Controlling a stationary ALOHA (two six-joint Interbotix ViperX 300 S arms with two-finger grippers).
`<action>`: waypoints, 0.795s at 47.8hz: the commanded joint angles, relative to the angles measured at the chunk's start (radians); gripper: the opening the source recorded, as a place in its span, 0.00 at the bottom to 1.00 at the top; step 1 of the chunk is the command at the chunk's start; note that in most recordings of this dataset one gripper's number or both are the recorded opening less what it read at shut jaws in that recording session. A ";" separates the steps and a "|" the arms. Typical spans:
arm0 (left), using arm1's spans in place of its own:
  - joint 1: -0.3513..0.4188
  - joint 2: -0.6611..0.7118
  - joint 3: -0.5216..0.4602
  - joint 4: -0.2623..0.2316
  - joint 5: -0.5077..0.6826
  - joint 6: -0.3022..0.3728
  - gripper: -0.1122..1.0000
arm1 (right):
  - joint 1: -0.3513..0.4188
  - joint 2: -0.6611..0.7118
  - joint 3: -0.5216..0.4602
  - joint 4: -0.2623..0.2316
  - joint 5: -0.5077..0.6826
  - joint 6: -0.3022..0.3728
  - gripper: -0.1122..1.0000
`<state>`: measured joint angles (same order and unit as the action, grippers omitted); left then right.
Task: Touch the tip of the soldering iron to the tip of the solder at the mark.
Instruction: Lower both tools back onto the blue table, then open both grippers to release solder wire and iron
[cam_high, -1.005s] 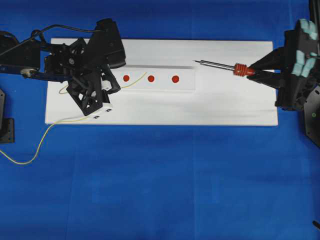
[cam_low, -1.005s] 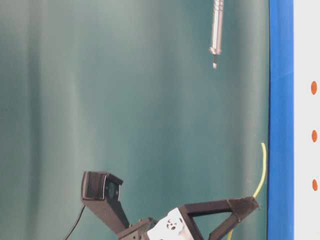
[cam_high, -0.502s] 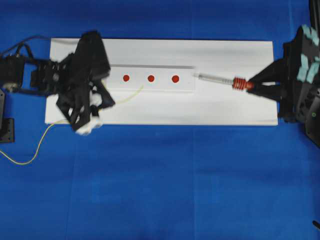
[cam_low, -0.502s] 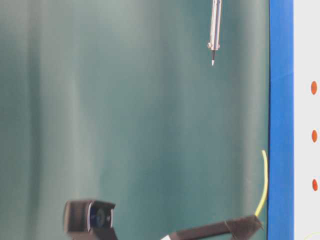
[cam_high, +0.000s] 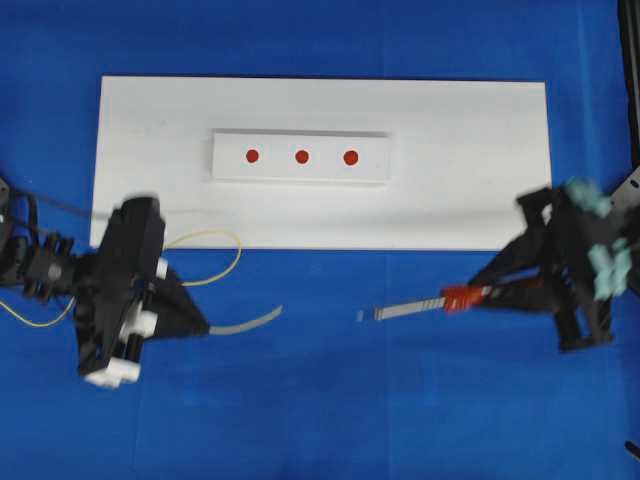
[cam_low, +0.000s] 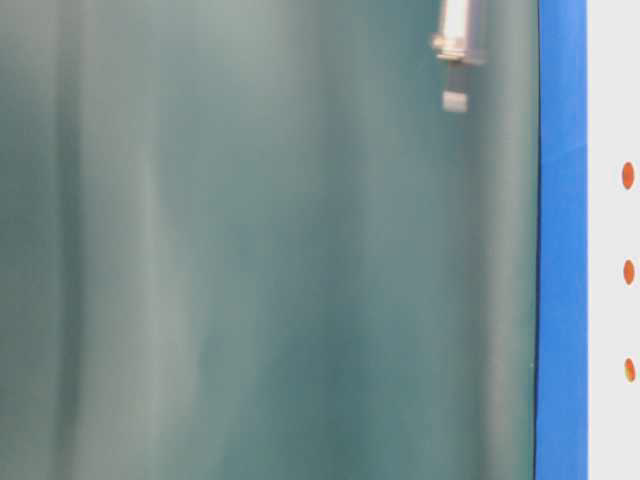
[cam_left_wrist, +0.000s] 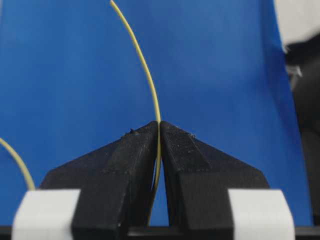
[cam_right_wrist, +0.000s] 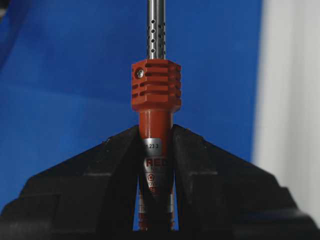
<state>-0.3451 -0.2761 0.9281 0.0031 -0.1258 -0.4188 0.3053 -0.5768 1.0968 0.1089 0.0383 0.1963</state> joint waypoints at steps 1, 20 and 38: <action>-0.051 0.037 -0.002 -0.002 -0.075 -0.003 0.13 | 0.044 0.080 -0.008 0.015 -0.080 0.012 0.16; -0.150 0.365 -0.018 -0.003 -0.291 -0.005 0.13 | 0.179 0.535 -0.069 0.109 -0.379 0.035 0.16; -0.152 0.414 -0.026 -0.003 -0.304 -0.003 0.15 | 0.206 0.640 -0.109 0.143 -0.417 0.035 0.16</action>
<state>-0.4955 0.1534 0.9097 0.0031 -0.4280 -0.4218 0.5047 0.0706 1.0032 0.2470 -0.3697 0.2316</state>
